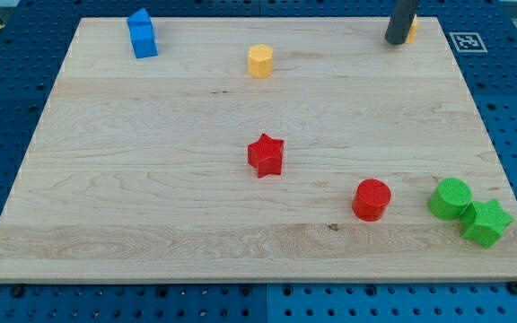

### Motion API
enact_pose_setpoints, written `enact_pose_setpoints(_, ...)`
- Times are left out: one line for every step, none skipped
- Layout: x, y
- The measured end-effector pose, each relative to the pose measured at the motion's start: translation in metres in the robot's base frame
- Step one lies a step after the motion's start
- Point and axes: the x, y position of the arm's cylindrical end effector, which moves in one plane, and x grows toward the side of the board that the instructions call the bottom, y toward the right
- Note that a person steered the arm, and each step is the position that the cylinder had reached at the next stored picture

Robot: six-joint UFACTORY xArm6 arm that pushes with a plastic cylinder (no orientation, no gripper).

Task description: Push the yellow hexagon into the yellow heart

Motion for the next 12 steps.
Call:
enact_pose_setpoints(0.005, -0.024)
enact_pose_setpoints(0.040, -0.039)
enact_pose_setpoints(0.093, -0.076)
enact_pose_setpoints(0.145, -0.134)
enact_pose_setpoints(0.168, -0.195)
enact_pose_setpoints(0.155, -0.243)
enact_pose_setpoints(0.117, -0.253)
enact_pose_setpoints(0.113, -0.253)
enact_pose_setpoints(0.097, -0.253)
enact_pose_setpoints(0.083, -0.253)
enact_pose_setpoints(0.083, -0.253)
enact_pose_setpoints(0.082, -0.253)
